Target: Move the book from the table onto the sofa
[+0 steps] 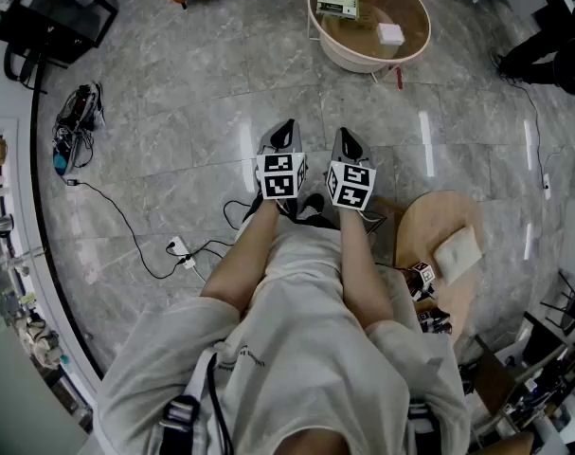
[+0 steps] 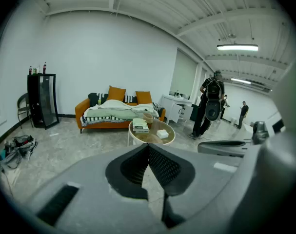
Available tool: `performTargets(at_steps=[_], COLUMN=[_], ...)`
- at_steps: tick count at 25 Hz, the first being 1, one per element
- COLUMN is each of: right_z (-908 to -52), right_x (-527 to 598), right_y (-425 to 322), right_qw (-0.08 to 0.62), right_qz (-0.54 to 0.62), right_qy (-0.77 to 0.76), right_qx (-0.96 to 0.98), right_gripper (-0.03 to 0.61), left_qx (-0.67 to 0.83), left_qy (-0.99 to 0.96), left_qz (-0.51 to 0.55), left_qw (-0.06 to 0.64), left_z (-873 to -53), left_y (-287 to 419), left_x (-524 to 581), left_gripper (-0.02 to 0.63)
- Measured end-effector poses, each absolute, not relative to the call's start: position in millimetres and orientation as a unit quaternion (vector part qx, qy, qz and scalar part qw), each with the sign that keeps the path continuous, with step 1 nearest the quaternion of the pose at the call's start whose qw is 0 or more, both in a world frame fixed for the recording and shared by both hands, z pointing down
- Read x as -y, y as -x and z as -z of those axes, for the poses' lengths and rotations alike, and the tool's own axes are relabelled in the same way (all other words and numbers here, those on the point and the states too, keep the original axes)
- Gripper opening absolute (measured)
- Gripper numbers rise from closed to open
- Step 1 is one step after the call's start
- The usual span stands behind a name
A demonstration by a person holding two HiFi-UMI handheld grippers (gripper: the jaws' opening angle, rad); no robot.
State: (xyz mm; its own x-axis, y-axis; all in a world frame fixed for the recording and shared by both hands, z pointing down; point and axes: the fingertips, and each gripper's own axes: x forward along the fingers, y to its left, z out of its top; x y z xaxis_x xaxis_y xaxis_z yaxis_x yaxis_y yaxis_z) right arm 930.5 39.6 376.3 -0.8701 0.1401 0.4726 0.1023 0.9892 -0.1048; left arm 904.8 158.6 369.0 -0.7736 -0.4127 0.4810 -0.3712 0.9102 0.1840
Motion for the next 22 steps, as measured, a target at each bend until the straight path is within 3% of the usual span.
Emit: performTargets(at_steps=[12,22], right_z=[-378,-374], right_x=[-19,-27], right_y=[-903,-849], right_qw=[0.248,0.23], right_qz=[-0.016,-0.018], right_qy=[0.092,0.15], right_qx=[0.964,0.961], right_gripper=[0.006,0.006], left_qx=[0.943,0.952], left_qy=[-0.201,-0.179], left_qz=[0.045,0.056], left_qw=[0.261,0.24], left_z=[-368,-370], left_y=[-886,-831], left_x=[-133,-138], left_gripper=[0.009,0.009])
